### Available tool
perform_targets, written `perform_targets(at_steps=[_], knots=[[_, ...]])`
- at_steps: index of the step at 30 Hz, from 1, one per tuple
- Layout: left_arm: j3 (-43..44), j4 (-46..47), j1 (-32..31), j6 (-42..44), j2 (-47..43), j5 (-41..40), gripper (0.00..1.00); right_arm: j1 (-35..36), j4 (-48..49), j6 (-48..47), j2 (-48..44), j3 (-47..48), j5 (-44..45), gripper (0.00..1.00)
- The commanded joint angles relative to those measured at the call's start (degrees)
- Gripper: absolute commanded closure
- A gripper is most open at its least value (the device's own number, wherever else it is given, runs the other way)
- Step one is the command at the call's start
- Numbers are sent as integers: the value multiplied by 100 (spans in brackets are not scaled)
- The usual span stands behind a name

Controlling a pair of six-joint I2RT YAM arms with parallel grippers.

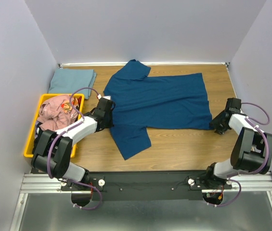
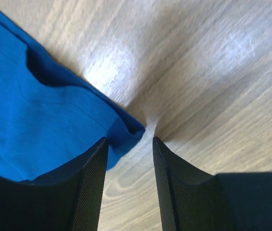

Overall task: Fold and stack the t-shirts
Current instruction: Fold the tshirt

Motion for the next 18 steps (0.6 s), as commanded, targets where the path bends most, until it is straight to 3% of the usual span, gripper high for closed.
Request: perform_targets(at_steps=[1, 4, 8, 15, 18], knots=[[-24, 124, 0, 53, -153, 19, 100, -61, 217, 95, 285, -273, -17, 53], [-15, 124, 0, 53, -135, 27, 100, -61, 217, 122, 294, -255, -87, 62], [-15, 72, 0, 44, -214, 45, 100, -113, -37, 305, -21, -264, -158, 99], [257, -605, 44, -26, -899, 63, 100, -228, -1223, 25, -1419, 122, -105, 99], [309, -868, 175, -61, -917, 457, 100, -245, -1637, -80, -1779, 271, -140, 99]])
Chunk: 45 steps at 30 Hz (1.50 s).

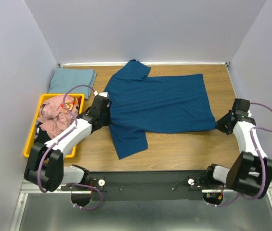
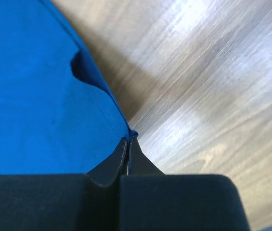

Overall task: Fold and stack the t-shirts
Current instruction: Fold the tshirt

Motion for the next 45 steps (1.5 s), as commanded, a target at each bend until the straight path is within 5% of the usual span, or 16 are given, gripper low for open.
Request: perform_targets(at_steps=[1, 19, 45], knots=[[200, -490, 117, -94, -163, 427, 100, -53, -883, -196, -464, 305, -31, 99], [-195, -711, 960, -156, -937, 973, 100, 184, -1315, -231, -782, 410, -119, 99], [1941, -157, 1365, 389, 1875, 1140, 100, 228, -260, -407, 2857, 2985, -1130, 99]])
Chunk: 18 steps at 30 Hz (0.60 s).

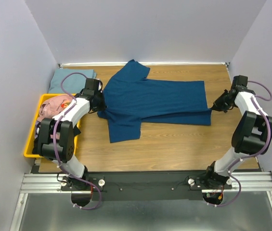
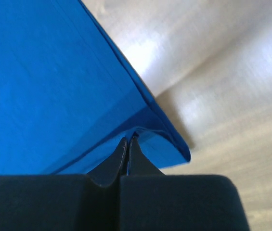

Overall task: Fold and stack the t-shirts
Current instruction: Fold the tshirt

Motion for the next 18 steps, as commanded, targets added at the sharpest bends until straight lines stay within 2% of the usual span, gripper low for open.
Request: perform_targets(at_steps=[1, 9, 18], knots=[[197, 177, 93, 116, 223, 117, 100, 34, 232, -40, 481, 517, -173, 99], [223, 415, 145, 81, 539, 126, 100, 34, 364, -32, 1141, 1002, -251, 99], [284, 678, 181, 28, 909, 117, 100, 34, 610, 74, 1642, 1108, -112, 99]])
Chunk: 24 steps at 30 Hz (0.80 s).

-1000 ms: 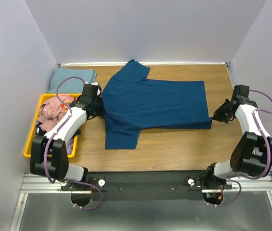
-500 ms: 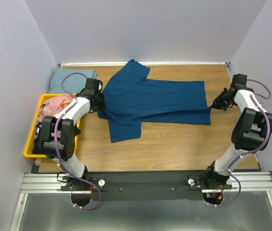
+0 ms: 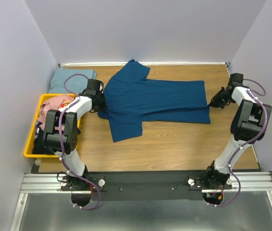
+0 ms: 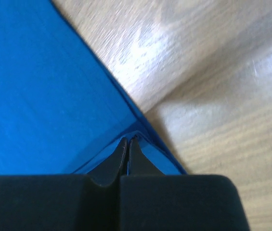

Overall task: Fold and stack the t-shirts
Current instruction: Fold the tshirt

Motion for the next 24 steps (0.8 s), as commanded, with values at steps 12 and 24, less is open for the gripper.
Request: perform_targets(at_steps=[12, 24], knots=[[142, 316, 76, 48, 179, -146, 100, -4, 421, -14, 507, 227, -119, 99], [248, 228, 76, -5, 91, -331, 100, -4, 447, 4, 384, 367, -189, 99]])
